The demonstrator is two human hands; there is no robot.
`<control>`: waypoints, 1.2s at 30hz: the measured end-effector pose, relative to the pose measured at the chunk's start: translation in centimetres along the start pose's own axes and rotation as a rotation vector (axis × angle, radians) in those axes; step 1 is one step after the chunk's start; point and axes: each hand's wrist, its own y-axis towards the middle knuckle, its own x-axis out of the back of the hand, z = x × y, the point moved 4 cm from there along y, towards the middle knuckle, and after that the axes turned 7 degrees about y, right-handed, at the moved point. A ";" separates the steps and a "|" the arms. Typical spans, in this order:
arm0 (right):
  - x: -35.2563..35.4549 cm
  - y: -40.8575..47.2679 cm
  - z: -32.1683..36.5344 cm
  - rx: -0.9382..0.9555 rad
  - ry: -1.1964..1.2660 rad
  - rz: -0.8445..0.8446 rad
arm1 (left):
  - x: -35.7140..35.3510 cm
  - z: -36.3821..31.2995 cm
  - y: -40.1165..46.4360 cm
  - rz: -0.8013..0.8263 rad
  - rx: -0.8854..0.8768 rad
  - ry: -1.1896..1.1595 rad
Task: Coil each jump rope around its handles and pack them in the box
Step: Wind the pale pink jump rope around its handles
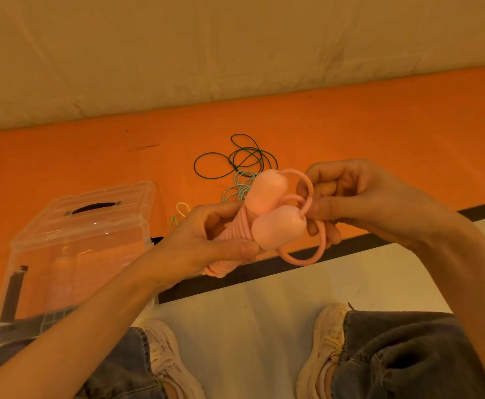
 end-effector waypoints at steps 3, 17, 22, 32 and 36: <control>-0.1 0.0 0.1 0.022 -0.109 -0.089 | 0.6 -0.1 0.1 -0.099 -0.043 0.099; 0.6 -0.2 -2.7 -0.355 -0.059 0.031 | 1.2 -0.3 -0.1 -0.208 -0.162 0.713; 0.7 0.4 -2.6 -0.287 -0.070 -0.077 | 1.2 0.3 0.2 -0.199 -0.136 0.645; 1.5 1.6 -2.5 -0.156 0.483 -0.499 | 1.0 0.6 0.2 -0.174 -0.130 0.742; 2.8 1.3 -2.1 -0.026 0.536 -0.650 | 1.1 0.8 0.2 -0.220 -0.080 0.622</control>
